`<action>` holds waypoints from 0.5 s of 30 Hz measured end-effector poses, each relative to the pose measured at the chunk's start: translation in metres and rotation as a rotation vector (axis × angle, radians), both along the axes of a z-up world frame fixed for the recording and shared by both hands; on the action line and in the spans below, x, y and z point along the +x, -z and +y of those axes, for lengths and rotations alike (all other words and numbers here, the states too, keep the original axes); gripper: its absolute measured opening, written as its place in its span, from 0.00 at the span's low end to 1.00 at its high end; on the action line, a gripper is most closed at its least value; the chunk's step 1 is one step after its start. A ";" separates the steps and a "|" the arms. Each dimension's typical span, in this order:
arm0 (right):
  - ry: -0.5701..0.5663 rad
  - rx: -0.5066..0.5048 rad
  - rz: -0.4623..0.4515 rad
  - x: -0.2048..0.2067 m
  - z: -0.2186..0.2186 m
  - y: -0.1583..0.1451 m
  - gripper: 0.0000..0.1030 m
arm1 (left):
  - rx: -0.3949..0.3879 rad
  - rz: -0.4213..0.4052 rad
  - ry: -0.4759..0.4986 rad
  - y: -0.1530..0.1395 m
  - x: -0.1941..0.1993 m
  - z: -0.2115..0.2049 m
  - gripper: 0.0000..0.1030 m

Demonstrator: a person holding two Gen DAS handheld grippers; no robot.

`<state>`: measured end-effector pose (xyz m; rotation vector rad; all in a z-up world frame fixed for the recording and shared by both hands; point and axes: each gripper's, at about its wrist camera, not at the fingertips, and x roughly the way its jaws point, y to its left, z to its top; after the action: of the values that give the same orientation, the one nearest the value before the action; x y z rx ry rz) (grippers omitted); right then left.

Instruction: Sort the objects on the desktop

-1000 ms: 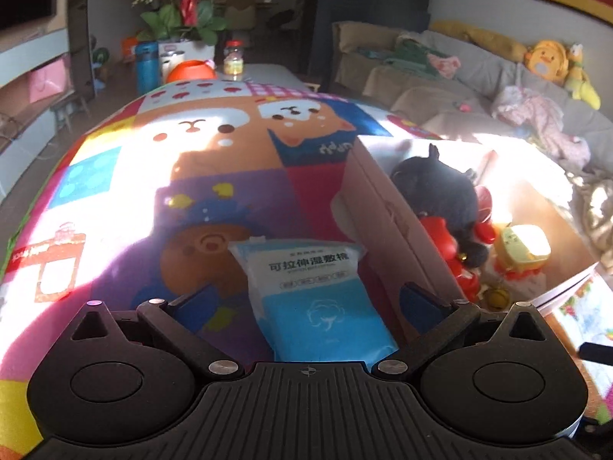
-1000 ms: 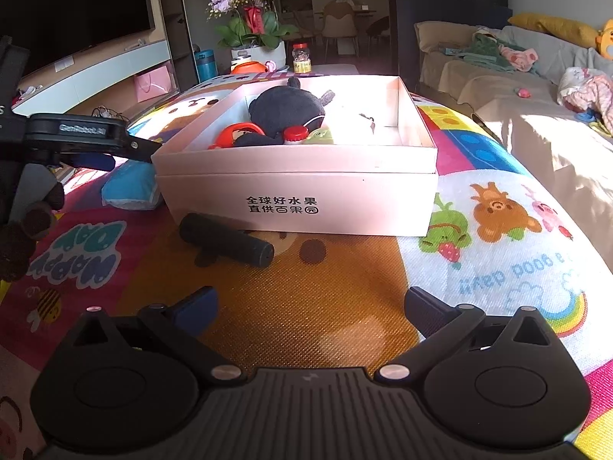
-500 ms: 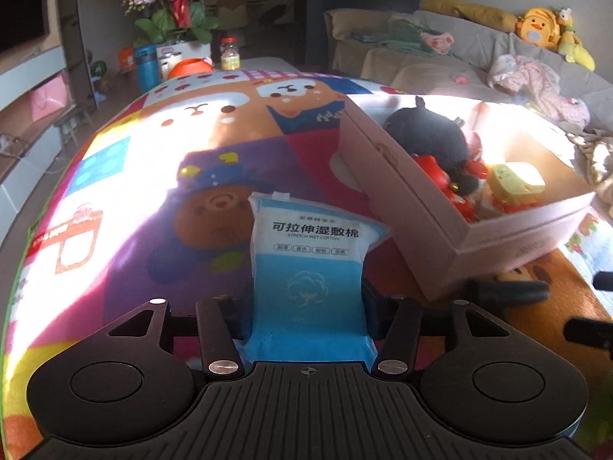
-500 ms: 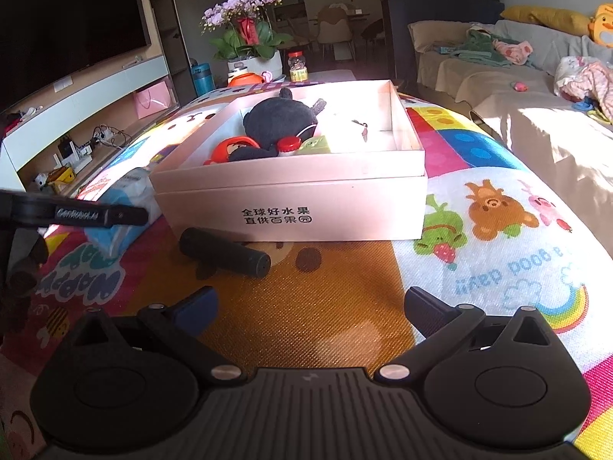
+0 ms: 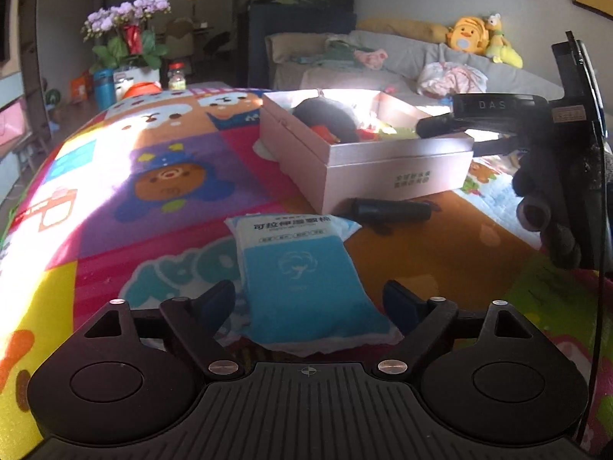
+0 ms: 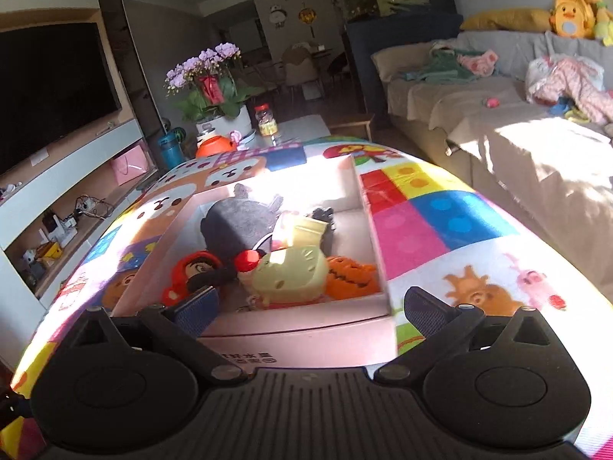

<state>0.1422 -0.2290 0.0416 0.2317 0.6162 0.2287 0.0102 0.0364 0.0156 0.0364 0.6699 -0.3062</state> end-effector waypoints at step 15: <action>-0.251 -0.515 -0.127 -0.054 0.074 0.008 0.98 | -0.069 0.043 -0.133 0.013 0.018 0.016 0.98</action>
<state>0.0878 -0.1551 0.0335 -0.3567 0.5580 0.3146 0.0283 0.0524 0.0027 -0.0809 0.7003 -0.2028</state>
